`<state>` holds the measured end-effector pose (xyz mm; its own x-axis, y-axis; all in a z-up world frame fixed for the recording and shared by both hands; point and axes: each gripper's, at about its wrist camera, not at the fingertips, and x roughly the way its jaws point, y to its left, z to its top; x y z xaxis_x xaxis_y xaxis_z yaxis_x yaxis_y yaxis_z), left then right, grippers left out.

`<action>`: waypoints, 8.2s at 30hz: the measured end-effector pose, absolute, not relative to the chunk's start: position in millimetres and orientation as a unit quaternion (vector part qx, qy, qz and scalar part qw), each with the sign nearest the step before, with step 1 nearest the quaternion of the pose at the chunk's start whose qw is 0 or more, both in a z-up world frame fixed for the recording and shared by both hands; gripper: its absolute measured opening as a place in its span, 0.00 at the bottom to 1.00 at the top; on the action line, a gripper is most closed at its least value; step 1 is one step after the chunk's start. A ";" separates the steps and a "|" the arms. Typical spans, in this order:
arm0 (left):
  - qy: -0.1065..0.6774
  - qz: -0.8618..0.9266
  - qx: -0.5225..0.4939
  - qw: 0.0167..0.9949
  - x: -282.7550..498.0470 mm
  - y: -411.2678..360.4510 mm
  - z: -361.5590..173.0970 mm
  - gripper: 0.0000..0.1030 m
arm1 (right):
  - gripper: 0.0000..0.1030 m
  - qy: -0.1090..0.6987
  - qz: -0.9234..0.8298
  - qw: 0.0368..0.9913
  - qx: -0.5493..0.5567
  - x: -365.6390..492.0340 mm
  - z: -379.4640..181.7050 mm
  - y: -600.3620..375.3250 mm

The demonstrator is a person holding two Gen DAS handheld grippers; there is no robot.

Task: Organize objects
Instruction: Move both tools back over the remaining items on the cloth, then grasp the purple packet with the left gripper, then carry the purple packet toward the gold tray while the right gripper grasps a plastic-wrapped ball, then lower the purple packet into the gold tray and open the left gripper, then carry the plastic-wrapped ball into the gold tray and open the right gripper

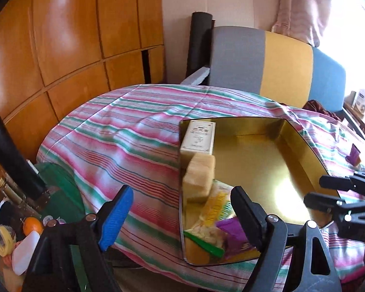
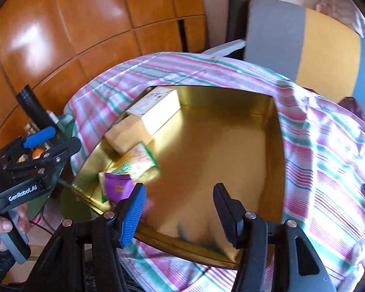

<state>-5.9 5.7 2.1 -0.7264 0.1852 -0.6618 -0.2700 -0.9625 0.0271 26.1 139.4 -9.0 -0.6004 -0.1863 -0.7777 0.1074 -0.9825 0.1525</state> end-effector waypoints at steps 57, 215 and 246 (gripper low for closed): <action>0.222 0.747 -0.338 0.527 11.5 512.3 -34.3 0.82 | 0.71 -0.460 -0.776 -0.371 0.223 269.3 -13.3 529.2; -0.020 0.918 -0.378 0.116 -41.6 -2.5 -9.9 0.90 | 0.33 -0.142 -0.890 -0.068 0.428 46.1 24.6 305.2; -0.049 0.917 -0.387 0.079 -49.0 -32.0 -15.8 0.97 | 0.54 -0.181 -0.863 0.068 0.466 -54.7 -34.0 153.9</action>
